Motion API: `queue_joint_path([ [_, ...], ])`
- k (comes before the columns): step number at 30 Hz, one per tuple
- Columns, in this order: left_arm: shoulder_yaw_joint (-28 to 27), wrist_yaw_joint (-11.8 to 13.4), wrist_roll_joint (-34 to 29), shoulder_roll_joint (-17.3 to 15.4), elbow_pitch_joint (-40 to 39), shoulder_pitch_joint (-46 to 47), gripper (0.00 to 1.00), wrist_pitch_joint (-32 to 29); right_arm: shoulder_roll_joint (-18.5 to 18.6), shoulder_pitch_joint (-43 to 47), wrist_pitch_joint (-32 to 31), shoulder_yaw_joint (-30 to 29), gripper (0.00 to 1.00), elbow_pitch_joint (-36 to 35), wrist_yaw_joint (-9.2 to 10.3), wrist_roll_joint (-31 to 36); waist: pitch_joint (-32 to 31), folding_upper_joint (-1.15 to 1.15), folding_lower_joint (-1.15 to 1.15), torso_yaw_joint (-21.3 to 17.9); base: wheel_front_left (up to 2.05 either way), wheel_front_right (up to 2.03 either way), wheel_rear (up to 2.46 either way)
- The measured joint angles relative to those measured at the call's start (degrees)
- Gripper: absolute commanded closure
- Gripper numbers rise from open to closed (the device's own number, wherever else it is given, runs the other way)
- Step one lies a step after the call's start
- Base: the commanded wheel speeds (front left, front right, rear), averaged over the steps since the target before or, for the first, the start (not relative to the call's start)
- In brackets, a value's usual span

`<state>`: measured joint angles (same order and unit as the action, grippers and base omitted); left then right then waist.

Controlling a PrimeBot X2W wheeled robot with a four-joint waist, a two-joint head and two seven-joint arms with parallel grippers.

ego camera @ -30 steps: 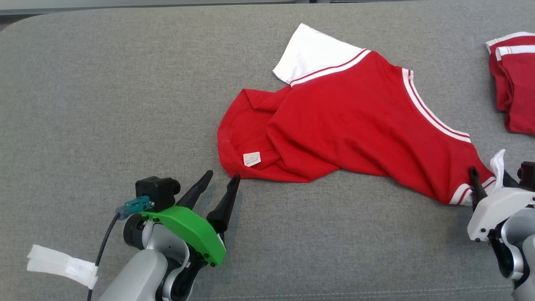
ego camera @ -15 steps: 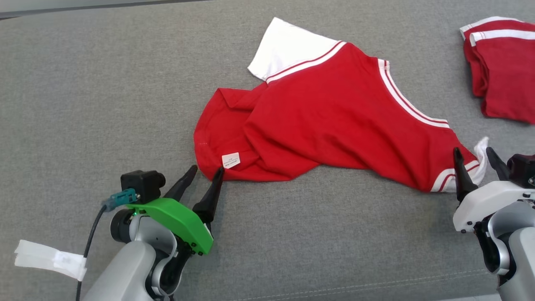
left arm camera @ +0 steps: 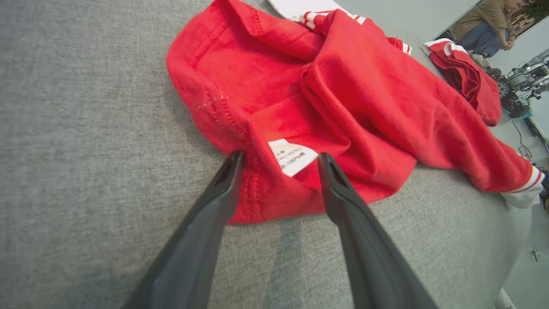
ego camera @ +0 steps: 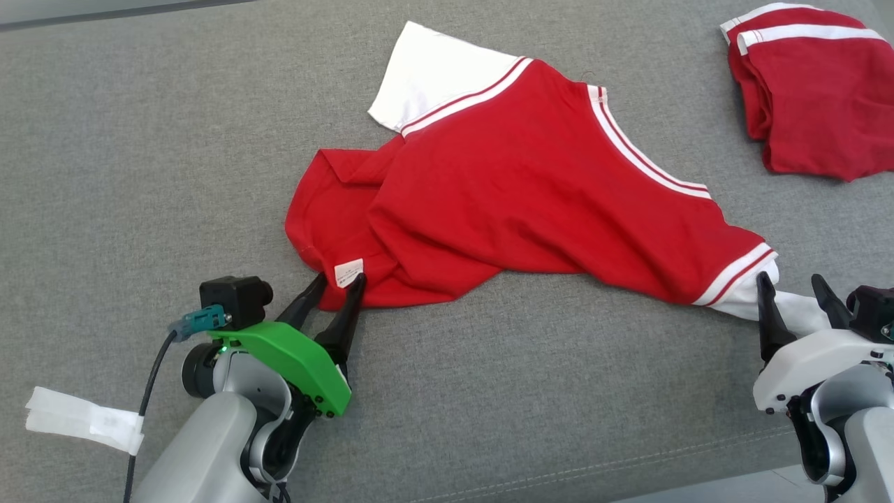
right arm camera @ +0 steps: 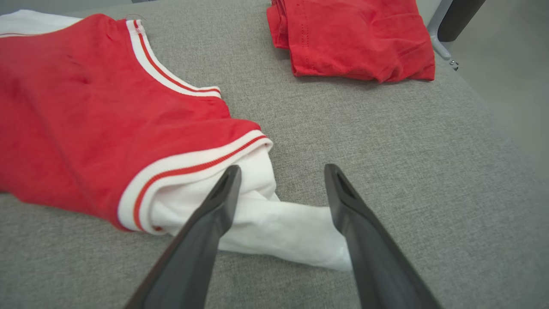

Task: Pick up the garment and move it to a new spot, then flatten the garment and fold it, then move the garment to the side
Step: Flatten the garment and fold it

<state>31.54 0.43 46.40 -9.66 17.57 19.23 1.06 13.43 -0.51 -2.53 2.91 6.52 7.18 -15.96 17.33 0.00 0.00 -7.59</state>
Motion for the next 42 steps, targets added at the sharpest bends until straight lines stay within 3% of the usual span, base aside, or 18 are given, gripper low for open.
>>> queue_joint_path([
  [1, -0.01, -0.30, 0.32, 0.07, 0.31, 0.13, 0.23, 0.00, -0.26, 0.03, 0.01, 0.08, 0.00, -0.05, 0.00, 0.00, 0.05, 0.00, 0.00, -0.03, 0.00, 0.00, 0.00],
  [2, -0.01, -0.47, 0.55, 0.13, 0.49, 0.16, 0.48, 0.00, -0.53, 0.03, 0.07, 0.16, 0.00, -0.24, 0.00, 0.00, 0.08, 0.00, 0.00, -0.05, 0.00, 0.00, 0.00],
  [6, 0.08, -0.76, 0.83, 0.67, 2.00, 0.39, 0.75, -0.01, -0.68, 0.03, 0.33, 0.20, 0.00, -0.68, 0.00, 0.07, 0.20, 0.00, 0.00, -0.04, 0.00, 0.00, 0.00],
  [7, 0.13, -0.94, 0.83, 0.71, 2.34, 0.47, 0.93, -0.02, -0.69, 0.03, 0.38, 0.20, 0.00, -0.75, 0.00, 0.29, 0.22, 0.00, 0.00, -0.02, 0.00, 0.00, 0.00],
  [8, 0.16, -0.96, 0.83, 0.73, 2.53, 0.54, 1.00, -0.03, -0.69, 0.03, 0.49, 0.19, 0.00, -0.85, 0.00, 0.38, 0.23, 0.00, 0.00, 0.00, 0.00, 0.00, 0.00],
  [13, 0.86, -2.22, 0.99, 0.80, 2.45, 1.09, 1.00, -0.87, -0.68, 0.25, 0.57, -0.27, 0.00, -1.16, 0.00, 0.75, 0.12, 0.00, 0.00, 0.45, 0.00, 0.00, 0.00],
  [16, 0.14, -3.80, 4.13, 1.57, -0.48, 1.29, 1.00, -1.24, -0.70, 1.15, 0.58, -0.35, 0.00, -1.29, 0.00, 0.90, -0.18, 0.00, 0.00, 1.06, 0.00, 0.00, 0.00],
  [22, -0.59, -5.94, 8.66, 1.30, -14.11, 4.55, 1.00, -4.72, -0.82, 3.60, 0.57, -0.43, 0.00, -1.15, 0.00, 0.91, -1.33, 0.00, 0.00, 3.08, 0.00, 0.00, 0.00],
  [29, -2.29, -5.91, 15.37, -0.51, -28.14, 9.91, 1.00, -13.17, -1.04, 4.49, 0.47, 2.24, 0.00, -1.18, -0.33, 1.59, -2.51, 0.00, 0.00, 5.74, 0.00, 0.00, 0.00],
  [33, -4.11, -1.55, 19.35, -0.90, -31.65, 13.90, 1.00, -19.29, -1.80, 3.78, -0.09, 5.67, 0.00, -1.14, -1.76, 2.55, -2.67, 0.00, 0.00, 6.67, 0.00, 0.00, 0.00],
  [38, -4.03, 4.79, 19.83, -2.86, -33.25, 20.44, 1.00, -27.33, -3.04, 1.01, -0.84, 10.09, 0.00, -0.32, -3.77, 3.65, -2.12, 0.00, 0.00, 5.95, 0.00, 0.00, 0.00],
  [42, -4.24, 6.66, 19.11, -4.91, -33.07, 24.15, 1.00, -31.71, -4.04, 0.60, -2.10, 12.80, 0.00, 1.91, -5.14, 4.44, -1.54, 0.00, 0.00, 4.84, 0.00, 0.00, 0.00],
])
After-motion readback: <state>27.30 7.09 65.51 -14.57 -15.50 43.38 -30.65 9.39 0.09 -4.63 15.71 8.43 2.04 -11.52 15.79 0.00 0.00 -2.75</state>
